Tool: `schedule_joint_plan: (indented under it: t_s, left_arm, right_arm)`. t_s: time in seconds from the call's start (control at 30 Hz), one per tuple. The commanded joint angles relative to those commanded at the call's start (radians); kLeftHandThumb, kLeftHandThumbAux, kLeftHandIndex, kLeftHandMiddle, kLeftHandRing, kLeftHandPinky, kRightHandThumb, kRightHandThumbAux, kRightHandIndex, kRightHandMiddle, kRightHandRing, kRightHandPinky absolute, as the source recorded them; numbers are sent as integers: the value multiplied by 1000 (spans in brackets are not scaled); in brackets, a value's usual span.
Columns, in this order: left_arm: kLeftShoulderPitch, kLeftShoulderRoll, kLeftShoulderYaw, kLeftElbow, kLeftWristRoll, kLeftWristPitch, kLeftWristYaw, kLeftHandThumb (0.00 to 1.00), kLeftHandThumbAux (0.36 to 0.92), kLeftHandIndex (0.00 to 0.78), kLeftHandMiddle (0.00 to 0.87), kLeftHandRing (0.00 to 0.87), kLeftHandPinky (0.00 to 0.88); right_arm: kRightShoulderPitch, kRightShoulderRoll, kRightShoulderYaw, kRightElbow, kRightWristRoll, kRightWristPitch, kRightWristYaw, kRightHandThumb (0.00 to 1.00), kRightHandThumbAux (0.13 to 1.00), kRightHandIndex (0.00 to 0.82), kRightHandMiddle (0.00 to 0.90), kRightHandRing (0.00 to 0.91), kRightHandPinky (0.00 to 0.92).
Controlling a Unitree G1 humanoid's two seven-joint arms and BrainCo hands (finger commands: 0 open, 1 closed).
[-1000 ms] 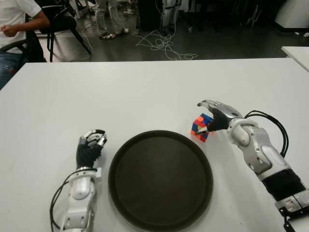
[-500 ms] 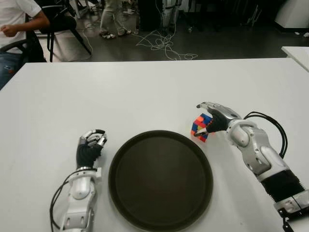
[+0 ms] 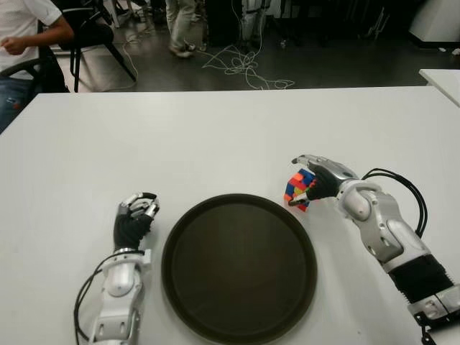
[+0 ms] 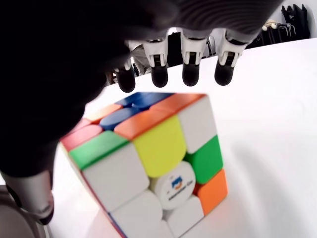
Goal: Pick up the Rubik's Cube and put it in the plate
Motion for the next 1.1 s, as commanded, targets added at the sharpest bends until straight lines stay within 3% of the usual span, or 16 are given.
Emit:
schedule_joint_plan:
  t_s: [0.57, 1.1]
  left_arm:
    - [3, -6, 5, -8, -7, 9, 2, 708, 704, 441, 780, 793, 777]
    - [-2, 4, 4, 4, -3, -3, -7, 708, 704, 441, 783, 794, 775]
  right_arm:
    - [15, -1, 0, -5, 2, -11, 0, 0, 688, 0, 0, 0, 0]
    - [24, 11, 6, -32, -3, 46, 26, 0, 720, 0, 0, 0, 0]
